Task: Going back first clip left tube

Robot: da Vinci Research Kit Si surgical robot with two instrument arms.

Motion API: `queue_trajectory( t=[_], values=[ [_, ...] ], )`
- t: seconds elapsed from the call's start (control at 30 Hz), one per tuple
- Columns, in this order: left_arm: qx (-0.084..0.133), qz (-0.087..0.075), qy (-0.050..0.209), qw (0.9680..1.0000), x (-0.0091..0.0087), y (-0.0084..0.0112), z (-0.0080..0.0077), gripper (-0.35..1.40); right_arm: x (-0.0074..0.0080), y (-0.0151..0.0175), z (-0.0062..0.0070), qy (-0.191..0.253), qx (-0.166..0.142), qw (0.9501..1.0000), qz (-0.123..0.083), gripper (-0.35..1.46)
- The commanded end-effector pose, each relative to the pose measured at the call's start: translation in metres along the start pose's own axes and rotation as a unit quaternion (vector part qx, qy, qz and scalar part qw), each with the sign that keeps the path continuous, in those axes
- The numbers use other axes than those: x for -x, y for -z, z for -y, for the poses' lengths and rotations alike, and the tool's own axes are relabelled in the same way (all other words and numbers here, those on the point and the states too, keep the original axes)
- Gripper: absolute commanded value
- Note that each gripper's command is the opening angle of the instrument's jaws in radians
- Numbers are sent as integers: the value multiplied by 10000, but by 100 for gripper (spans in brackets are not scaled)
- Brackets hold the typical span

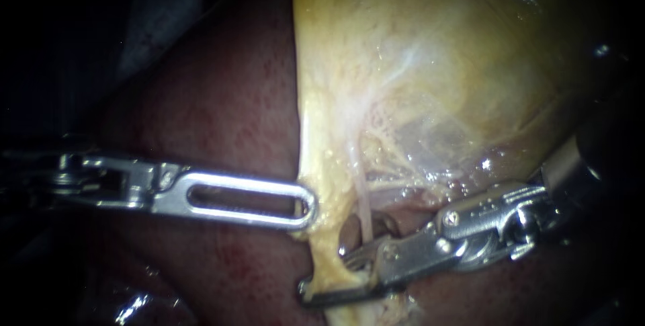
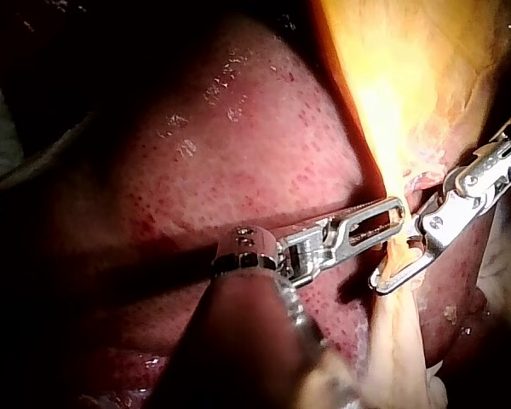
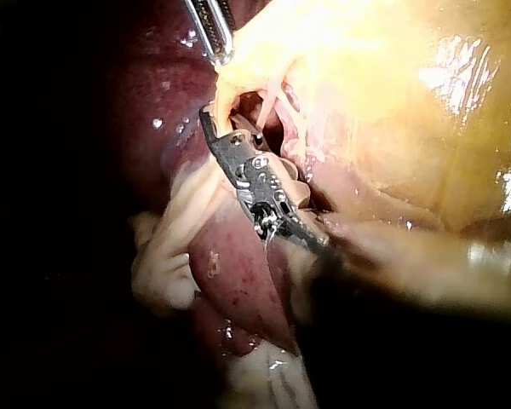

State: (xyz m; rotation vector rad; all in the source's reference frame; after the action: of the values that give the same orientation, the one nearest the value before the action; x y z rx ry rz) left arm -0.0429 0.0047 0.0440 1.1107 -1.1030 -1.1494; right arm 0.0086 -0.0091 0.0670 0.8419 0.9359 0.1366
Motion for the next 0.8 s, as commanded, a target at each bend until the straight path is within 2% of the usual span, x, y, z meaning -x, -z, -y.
queue_trajectory(
  t=[0.03, 0.43, 0.5, 0.6, 0.7, 0.8],
  values=[
    [-3, -1, -2, 10000, 0, 0, 0, -35, 0, 0, 0, 3, -3, 10000, 1, -35],
    [-4, -2, -2, 10000, 0, 1, 0, -35, 0, -1, 1, -19, -23, 10000, 9, -31],
    [-4, -2, -2, 10000, 0, 1, 0, -35, 1, -1, 1, -17, 17, 10000, -5, -3],
    [-4, -2, -2, 10000, 0, 1, 0, -35, 0, -1, 0, -20, 117, 9999, -45, 27],
    [-4, -3, -2, 10000, 0, 1, 0, -35, 0, 1, -2, 90, 209, 9997, -74, 44],
    [-5, -3, -2, 10000, 0, 1, 0, -35, -1, 3, -4, 168, 270, 9994, -94, 48]
  ],
)
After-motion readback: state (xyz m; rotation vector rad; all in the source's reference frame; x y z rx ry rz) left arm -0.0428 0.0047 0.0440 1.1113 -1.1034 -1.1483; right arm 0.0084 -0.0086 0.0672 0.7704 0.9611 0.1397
